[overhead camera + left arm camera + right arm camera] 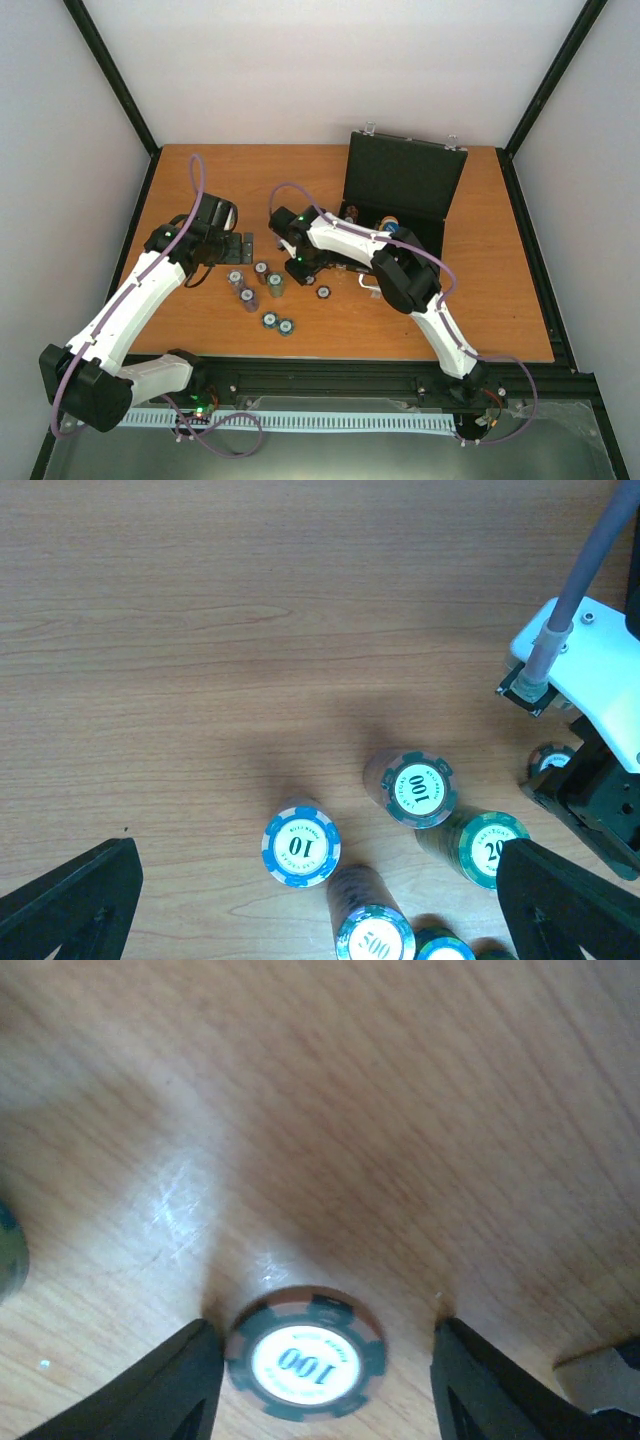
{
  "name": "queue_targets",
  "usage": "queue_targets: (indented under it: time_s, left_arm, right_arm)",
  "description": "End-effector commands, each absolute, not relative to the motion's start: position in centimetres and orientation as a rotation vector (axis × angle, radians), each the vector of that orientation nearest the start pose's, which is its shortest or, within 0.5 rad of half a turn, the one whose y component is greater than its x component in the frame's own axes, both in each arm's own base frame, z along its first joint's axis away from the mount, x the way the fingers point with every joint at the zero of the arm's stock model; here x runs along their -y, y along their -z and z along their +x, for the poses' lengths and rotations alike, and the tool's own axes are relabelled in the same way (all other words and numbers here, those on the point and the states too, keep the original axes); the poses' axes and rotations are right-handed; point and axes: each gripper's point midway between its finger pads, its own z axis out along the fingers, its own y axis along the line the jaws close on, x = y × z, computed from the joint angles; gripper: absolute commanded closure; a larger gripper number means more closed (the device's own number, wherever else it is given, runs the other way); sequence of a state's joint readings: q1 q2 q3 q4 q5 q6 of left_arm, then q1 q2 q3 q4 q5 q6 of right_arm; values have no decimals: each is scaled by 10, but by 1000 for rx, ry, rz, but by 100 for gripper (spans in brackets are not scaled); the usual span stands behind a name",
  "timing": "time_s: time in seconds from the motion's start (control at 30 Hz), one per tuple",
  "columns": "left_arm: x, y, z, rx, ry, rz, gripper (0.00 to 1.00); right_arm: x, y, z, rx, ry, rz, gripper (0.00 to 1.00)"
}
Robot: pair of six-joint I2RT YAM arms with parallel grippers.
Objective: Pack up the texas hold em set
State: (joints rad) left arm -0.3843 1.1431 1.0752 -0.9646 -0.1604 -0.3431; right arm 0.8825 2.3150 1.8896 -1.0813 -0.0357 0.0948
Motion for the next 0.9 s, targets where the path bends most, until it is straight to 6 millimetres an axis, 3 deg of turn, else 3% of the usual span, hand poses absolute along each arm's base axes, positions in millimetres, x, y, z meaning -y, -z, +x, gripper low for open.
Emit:
queue_targets:
  time_s: [0.0, 0.23, 0.47, 0.5, 0.6, 0.67, 0.87]
  left_arm:
    - [81, -198, 278, -2538, 58, 11, 0]
    - [82, -199, 279, -2537, 63, 15, 0]
    - [82, -199, 279, -2536, 64, 13, 0]
    - [82, -200, 279, -2534, 66, 12, 0]
    - [82, -200, 279, -2532, 71, 7, 0]
    - [82, -200, 278, -2531, 72, 5, 0]
    - [82, -199, 277, -2534, 73, -1, 0]
  right_arm:
    - [-347, 12, 274, -2960, -65, -1198, 46]
    - [-349, 8, 272, -2959, -94, -1203, 65]
    - [-352, -6, 280, -2923, -79, -1195, 67]
    - [-352, -9, 281, -2917, -80, -1195, 66]
    - [-352, -16, 285, -2897, -62, -1176, 44]
    - [-351, -23, 287, -2878, -60, -1163, 34]
    - [-347, -24, 279, -2902, -79, -1175, 31]
